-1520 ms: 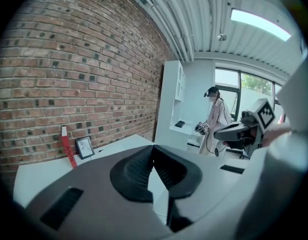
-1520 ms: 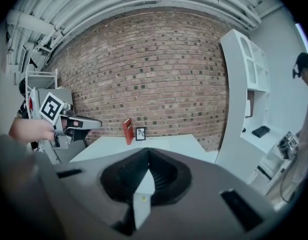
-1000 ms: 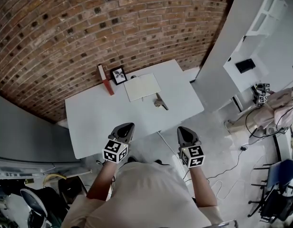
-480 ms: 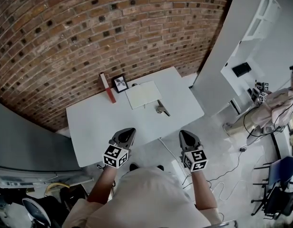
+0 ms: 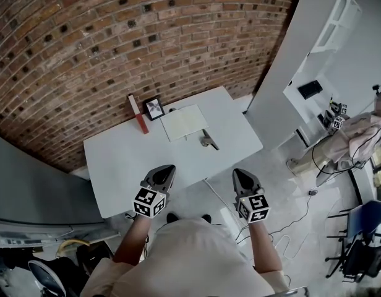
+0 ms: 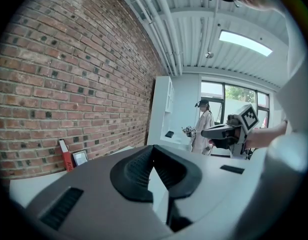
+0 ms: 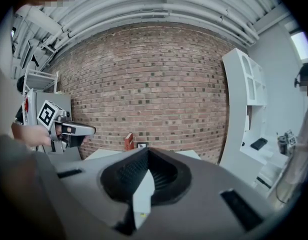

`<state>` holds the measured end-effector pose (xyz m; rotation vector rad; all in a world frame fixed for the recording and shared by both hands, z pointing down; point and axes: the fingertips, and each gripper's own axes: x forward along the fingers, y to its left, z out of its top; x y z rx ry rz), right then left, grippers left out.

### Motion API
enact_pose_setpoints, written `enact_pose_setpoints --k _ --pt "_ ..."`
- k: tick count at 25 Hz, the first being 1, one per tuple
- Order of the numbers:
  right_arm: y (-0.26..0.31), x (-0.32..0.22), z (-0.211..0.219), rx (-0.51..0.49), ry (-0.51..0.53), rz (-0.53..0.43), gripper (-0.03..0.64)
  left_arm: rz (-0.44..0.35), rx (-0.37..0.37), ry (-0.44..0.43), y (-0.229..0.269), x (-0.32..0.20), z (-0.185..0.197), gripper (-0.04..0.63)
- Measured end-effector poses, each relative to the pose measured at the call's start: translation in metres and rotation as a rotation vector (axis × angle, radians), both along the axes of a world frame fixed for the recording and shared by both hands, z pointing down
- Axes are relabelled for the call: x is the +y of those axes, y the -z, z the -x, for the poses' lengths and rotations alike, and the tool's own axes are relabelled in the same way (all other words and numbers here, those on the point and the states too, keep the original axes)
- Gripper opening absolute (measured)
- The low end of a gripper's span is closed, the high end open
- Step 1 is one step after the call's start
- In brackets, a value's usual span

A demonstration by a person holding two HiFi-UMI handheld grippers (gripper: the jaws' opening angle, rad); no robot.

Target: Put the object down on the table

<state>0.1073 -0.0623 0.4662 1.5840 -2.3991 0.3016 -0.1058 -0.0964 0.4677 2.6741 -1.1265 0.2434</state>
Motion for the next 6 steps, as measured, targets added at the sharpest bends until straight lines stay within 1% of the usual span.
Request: enact_pose_setpoints --k 6 --pt "0.0025 0.0033 0.0035 0.001 0.01 -0.012 0.003 -0.002 0.013 0.011 0.0023 0.0015 0.0019 -0.006"
